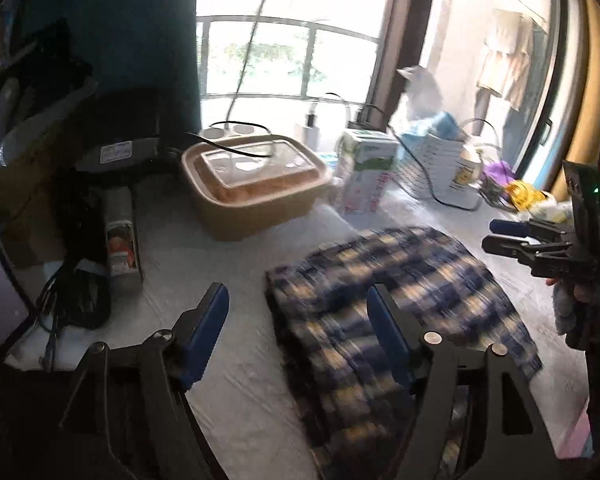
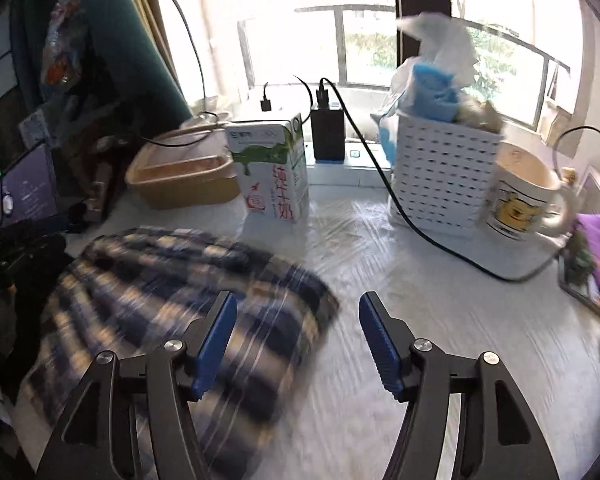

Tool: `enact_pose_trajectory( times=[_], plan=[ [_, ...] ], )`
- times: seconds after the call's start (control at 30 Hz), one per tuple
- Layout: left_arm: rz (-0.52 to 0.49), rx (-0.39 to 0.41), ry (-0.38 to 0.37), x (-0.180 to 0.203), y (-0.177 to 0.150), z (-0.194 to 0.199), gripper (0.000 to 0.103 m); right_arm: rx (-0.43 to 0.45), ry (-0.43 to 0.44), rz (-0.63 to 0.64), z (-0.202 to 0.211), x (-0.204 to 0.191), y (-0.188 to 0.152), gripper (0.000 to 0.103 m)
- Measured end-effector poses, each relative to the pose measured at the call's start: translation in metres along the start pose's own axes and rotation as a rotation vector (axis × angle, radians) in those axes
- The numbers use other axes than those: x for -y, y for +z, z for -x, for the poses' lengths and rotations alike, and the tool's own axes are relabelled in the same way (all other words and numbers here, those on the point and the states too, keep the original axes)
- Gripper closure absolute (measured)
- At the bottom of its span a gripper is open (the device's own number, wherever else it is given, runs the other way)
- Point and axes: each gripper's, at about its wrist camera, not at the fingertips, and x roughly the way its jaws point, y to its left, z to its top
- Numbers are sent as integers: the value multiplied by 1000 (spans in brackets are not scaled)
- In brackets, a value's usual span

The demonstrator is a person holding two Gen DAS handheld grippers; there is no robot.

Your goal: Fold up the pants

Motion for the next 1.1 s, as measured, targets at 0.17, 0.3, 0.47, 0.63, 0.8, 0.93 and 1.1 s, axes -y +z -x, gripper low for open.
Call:
enact_pose_trajectory(
  times=[0.17, 0.3, 0.47, 0.63, 0.8, 0.93, 1.1],
  plan=[
    [-19, -51, -29, 23, -32, 15, 31, -2, -17, -11, 39, -12, -37, 36],
    [-10, -106, -64, 41, -63, 22, 31, -32, -13, 15, 50, -37, -66, 22],
    [-23, -131, -37, 58, -84, 26, 31, -63, -4, 34, 50, -69, -91, 13],
    [-83, -119, 23, 71, -86, 29, 31, -63, -22, 63, 45, -93, -99, 8],
    [-64, -159, 36, 67, -94, 22, 31, -116, -78, 129, 27, -111, -111, 6],
    [-32, -204, 54, 58, -106, 15, 31, -149, -103, 151, 19, -112, -119, 3],
    [-38, -200, 61, 56, -117, 19, 30, -168, -81, 104, 18, -102, -127, 0]
  ],
)
